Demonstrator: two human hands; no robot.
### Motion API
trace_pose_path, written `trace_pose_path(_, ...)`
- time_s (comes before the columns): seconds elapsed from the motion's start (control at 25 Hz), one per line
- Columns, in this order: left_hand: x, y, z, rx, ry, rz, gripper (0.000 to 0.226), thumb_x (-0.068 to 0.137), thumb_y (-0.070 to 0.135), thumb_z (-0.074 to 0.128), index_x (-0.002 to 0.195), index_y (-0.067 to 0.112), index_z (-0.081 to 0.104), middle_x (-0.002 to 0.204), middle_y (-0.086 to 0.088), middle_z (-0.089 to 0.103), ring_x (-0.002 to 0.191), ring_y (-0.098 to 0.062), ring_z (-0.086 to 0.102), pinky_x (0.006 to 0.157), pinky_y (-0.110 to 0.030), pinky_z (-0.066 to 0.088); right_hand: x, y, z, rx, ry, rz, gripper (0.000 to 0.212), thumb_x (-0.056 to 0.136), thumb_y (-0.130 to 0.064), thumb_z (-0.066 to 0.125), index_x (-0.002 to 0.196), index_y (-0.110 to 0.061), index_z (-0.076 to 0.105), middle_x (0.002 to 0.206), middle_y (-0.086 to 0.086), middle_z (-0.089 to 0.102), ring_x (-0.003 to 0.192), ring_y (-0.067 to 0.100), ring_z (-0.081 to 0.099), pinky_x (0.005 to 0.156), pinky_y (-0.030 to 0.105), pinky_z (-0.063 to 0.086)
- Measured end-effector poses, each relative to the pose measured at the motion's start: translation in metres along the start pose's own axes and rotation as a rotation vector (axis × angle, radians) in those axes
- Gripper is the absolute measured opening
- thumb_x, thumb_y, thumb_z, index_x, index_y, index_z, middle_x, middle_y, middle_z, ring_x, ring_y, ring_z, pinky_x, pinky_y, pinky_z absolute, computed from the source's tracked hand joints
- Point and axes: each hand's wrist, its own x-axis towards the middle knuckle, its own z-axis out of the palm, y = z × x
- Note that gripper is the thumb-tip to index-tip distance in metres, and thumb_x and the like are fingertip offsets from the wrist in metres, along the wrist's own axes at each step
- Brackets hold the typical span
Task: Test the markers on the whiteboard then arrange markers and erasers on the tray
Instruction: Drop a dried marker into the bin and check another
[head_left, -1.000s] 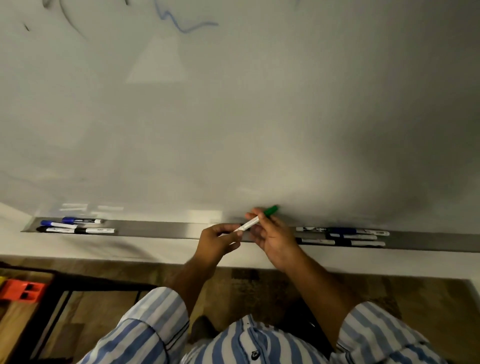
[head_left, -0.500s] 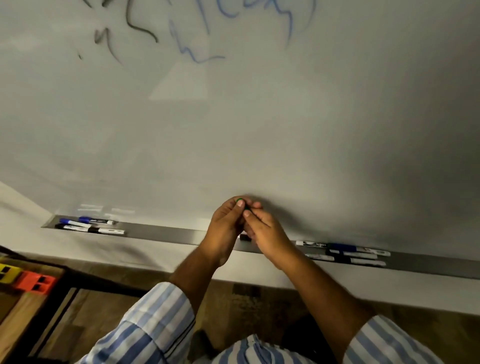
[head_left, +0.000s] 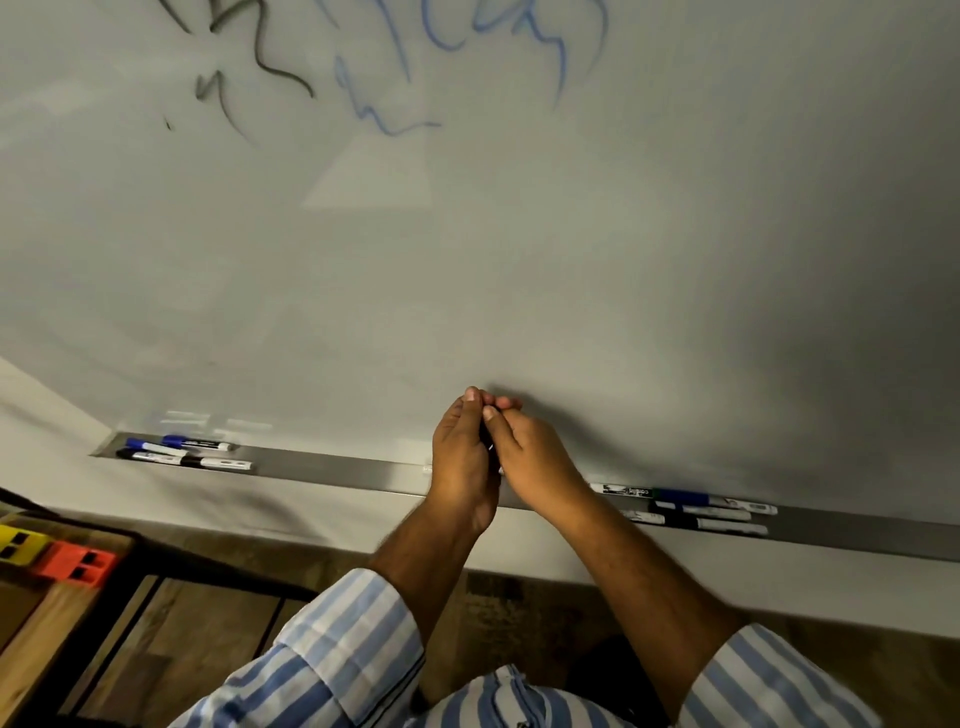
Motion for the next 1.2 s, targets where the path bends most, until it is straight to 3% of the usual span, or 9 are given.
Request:
trace_pose_path(0.12,-0.001,0.011,-0.013,0.140,-0.169,-0.033,0.047,0.114,0.043,0.036,0.118,0.010,0.068,0.116,-0.011,0.075,0.079,-0.022,0.070,0.061,-0.033,0.052,-0.002,-0.007,-0.012,0.456,-0.195,0.184,0.028,0.111,-0.032,0.049,0.103,-0.017,0.071,0.079,0.008,0.059,0.060,0.016,0.050,0.057,0.032,0.038)
trace_pose_path(0.28,-0.007,0.011,-0.009,0.238,-0.147,0.035,0.051,0.116,0.039,0.029,0.112,0.007,0.069,0.113,-0.014,0.077,0.067,-0.019,0.061,0.053,-0.028,0.050,0.001,-0.012,-0.010,0.565,-0.209,0.208,0.025,0.112,-0.029,0.047,0.104,-0.029,0.071,0.074,0.004,0.054,0.058,0.014,0.043,0.052,0.028,0.027)
trace_pose_path(0.4,-0.011,0.010,0.005,0.096,0.013,0.050,0.045,0.115,0.037,0.034,0.101,0.013,0.070,0.100,-0.007,0.079,0.089,-0.018,0.072,0.062,-0.025,0.057,0.000,-0.020,0.001,0.469,-0.165,0.195,0.024,0.113,-0.038,0.046,0.115,-0.039,0.069,0.107,-0.004,0.073,0.094,0.013,0.069,0.079,0.032,0.055)
trace_pose_path(0.48,-0.011,0.007,0.011,-0.020,0.081,0.005,0.044,0.115,0.037,0.036,0.108,0.013,0.072,0.099,-0.001,0.081,0.097,-0.010,0.077,0.071,-0.018,0.059,0.004,-0.024,0.005,0.390,-0.116,0.169,0.028,0.113,-0.038,0.044,0.126,-0.034,0.069,0.126,-0.005,0.074,0.118,0.011,0.068,0.105,0.037,0.055)
trace_pose_path(0.56,-0.007,0.005,0.012,-0.034,0.131,0.000,0.043,0.115,0.039,0.038,0.110,0.010,0.070,0.097,-0.003,0.080,0.099,-0.013,0.077,0.080,-0.022,0.058,0.003,-0.027,0.005,0.206,-0.089,0.126,0.034,0.113,-0.037,0.042,0.128,-0.027,0.070,0.123,-0.003,0.075,0.112,0.012,0.069,0.100,0.031,0.055)
trace_pose_path(0.68,0.010,0.022,0.003,-0.050,0.219,0.080,0.031,0.115,0.037,0.040,0.101,0.015,0.058,0.083,-0.002,0.070,0.095,-0.023,0.077,0.094,-0.042,0.054,-0.009,-0.014,0.012,-0.118,-0.106,0.016,0.043,0.113,-0.040,0.041,0.094,-0.017,0.073,0.087,0.004,0.073,0.078,0.019,0.066,0.073,0.036,0.052)
trace_pose_path(0.8,0.021,0.042,-0.008,0.028,0.156,0.122,0.038,0.115,0.042,0.036,0.099,0.017,0.061,0.095,-0.007,0.077,0.105,-0.027,0.077,0.102,-0.047,0.053,-0.018,-0.001,0.014,-0.080,-0.076,0.001,0.047,0.113,-0.043,0.042,0.075,-0.020,0.058,0.071,-0.002,0.059,0.067,0.013,0.056,0.072,0.036,0.046)
trace_pose_path(1.0,0.018,0.034,-0.036,0.074,0.068,0.198,0.036,0.113,0.031,0.046,0.124,0.010,0.073,0.105,-0.008,0.073,0.092,-0.021,0.069,0.093,-0.041,0.056,-0.004,-0.009,-0.003,0.358,-0.105,0.103,0.047,0.113,-0.041,0.045,0.088,-0.013,0.073,0.066,-0.001,0.050,0.058,0.011,0.045,0.057,0.029,0.038)
trace_pose_path(1.2,0.011,0.048,-0.058,0.082,0.021,0.250,0.036,0.110,0.009,0.049,0.141,0.019,0.066,0.092,-0.007,0.064,0.070,-0.015,0.058,0.066,-0.030,0.054,0.001,-0.009,-0.011,0.741,-0.199,0.105,0.037,0.112,-0.017,0.043,0.119,-0.011,0.079,0.085,0.004,0.061,0.074,0.016,0.055,0.068,0.031,0.051)
